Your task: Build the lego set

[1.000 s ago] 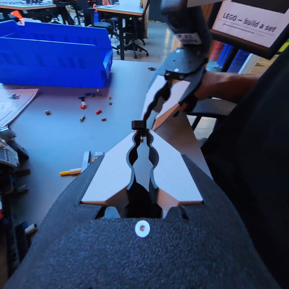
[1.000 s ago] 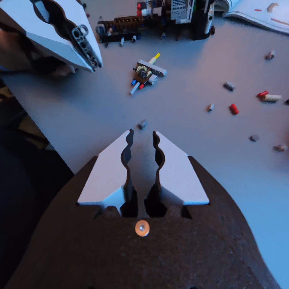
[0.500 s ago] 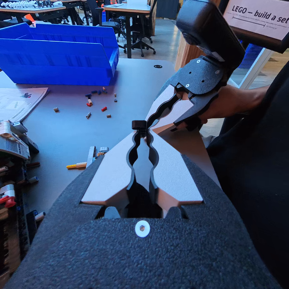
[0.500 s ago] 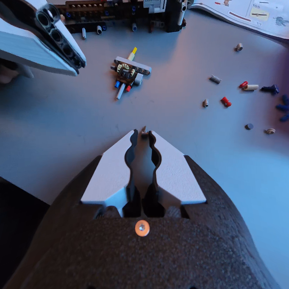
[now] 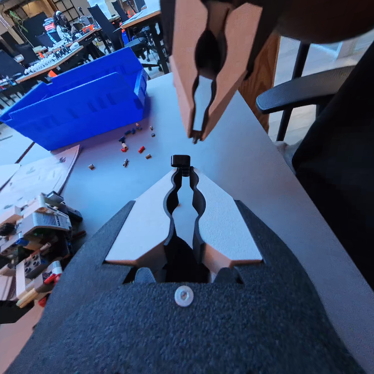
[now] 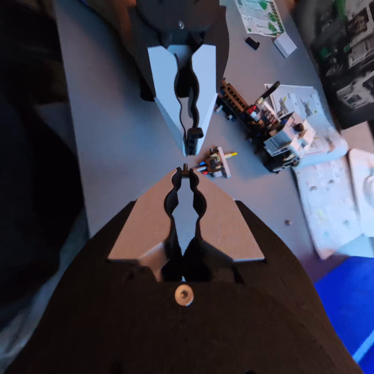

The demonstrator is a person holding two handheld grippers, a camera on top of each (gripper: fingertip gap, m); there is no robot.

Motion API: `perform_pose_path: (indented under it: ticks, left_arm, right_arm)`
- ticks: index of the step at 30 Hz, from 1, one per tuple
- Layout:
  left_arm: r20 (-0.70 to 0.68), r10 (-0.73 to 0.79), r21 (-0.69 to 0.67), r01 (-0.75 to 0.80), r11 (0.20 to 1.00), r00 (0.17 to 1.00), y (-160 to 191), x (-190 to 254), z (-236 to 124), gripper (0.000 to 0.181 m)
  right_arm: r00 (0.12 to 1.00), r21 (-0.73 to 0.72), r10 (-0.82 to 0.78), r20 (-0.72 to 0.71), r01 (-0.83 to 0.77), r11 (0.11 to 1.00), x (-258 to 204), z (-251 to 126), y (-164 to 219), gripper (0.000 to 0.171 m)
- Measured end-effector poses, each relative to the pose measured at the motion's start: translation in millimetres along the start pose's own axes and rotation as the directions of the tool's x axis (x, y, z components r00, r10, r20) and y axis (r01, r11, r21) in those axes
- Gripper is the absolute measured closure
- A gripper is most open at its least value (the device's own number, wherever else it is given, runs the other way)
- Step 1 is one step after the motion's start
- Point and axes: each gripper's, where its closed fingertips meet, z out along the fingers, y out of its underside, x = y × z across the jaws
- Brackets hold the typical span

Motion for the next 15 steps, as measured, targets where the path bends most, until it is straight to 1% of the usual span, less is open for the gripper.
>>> perform_pose_path:
  ticks: [2,3,6,15]
  left_arm:
    - [0.01,0.035,0.01,-0.035,0.999,0.999,-3,3,1,0.176]
    - [0.008,0.039,0.024,-0.039,0.999,0.999,-5,5,1,0.176]
    - [0.012,0.057,0.035,-0.058,0.998,0.998,-8,8,1,0.176]
    - [0.019,0.078,0.015,-0.078,0.997,0.997,-8,11,3,0.176]
  right_arm:
    - [0.993,-0.066,-0.116,0.011,0.117,0.991,0,8,2,0.164]
    - [0.991,-0.063,-0.134,0.021,0.135,0.989,-1,12,0,0.165]
    - [0.991,-0.085,-0.13,0.011,0.13,0.988,2,17,1,0.165]
    - [0.986,-0.123,-0.164,0.026,0.166,0.978,-3,14,2,0.165]
